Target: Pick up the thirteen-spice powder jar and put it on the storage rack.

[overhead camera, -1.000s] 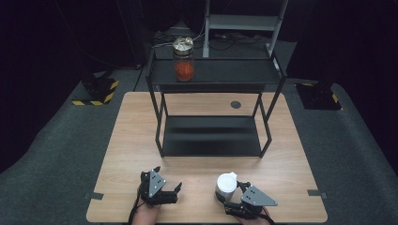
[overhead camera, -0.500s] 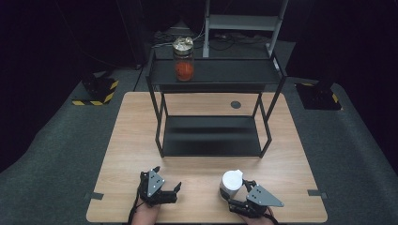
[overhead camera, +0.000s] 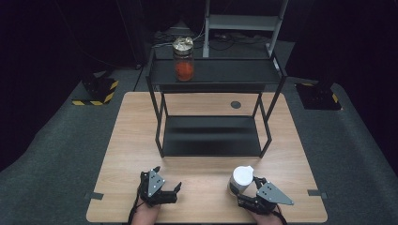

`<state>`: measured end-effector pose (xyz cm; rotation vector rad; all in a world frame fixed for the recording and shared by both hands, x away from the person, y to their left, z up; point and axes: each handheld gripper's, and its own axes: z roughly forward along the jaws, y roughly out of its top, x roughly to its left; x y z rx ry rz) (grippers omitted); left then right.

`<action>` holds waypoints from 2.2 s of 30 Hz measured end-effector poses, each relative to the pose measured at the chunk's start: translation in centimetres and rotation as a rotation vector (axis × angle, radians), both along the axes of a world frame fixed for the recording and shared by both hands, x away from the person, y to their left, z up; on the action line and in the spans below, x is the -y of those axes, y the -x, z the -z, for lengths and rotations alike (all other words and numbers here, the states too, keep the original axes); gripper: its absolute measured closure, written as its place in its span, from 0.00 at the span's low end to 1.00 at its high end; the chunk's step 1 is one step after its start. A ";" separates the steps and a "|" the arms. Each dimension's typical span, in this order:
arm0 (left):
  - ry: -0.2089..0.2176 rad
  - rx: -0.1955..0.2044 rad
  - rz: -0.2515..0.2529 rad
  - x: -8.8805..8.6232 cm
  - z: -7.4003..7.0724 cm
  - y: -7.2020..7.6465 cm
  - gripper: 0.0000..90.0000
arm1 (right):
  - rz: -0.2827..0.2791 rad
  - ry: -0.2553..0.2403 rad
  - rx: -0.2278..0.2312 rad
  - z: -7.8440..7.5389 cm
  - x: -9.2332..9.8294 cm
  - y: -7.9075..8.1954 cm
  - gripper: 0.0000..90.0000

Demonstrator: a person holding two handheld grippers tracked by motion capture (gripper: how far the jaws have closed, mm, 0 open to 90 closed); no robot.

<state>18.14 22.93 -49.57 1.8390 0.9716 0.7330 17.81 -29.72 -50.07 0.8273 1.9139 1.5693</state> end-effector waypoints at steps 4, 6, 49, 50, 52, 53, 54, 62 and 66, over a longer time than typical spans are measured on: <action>0.002 0.002 -0.002 0.0 0.0 0.1 0.01 | 0.020 -0.013 0.019 -0.3 0.6 0.0 0.33; 0.000 0.006 -0.004 0.1 0.1 0.1 0.01 | 0.028 -0.020 0.025 -0.4 0.8 0.0 0.33; -0.007 0.018 0.020 -0.1 0.2 0.2 0.01 | 0.079 -0.060 0.125 -8.1 -0.1 -3.0 0.33; -0.007 0.018 0.020 -0.1 0.2 0.2 0.01 | 0.078 -0.061 0.126 -8.2 -0.1 -3.1 0.33; -0.007 0.017 0.018 -0.1 0.1 0.2 0.01 | 0.078 -0.060 0.129 -8.5 -0.2 -3.3 0.33; -0.008 0.017 0.017 -0.1 0.1 0.2 0.01 | 0.080 -0.062 0.130 -8.6 -0.2 -3.4 0.33; -0.008 0.019 0.017 -0.1 0.2 0.2 0.01 | 0.083 -0.064 0.133 -8.8 -0.3 -3.4 0.33; -0.006 0.020 0.015 -0.1 0.2 0.2 0.01 | 0.082 -0.089 0.147 -10.7 -0.5 -4.0 0.33; -0.011 0.022 0.016 0.0 0.2 0.3 0.01 | 0.083 -0.091 0.164 -11.8 -0.7 -4.3 0.33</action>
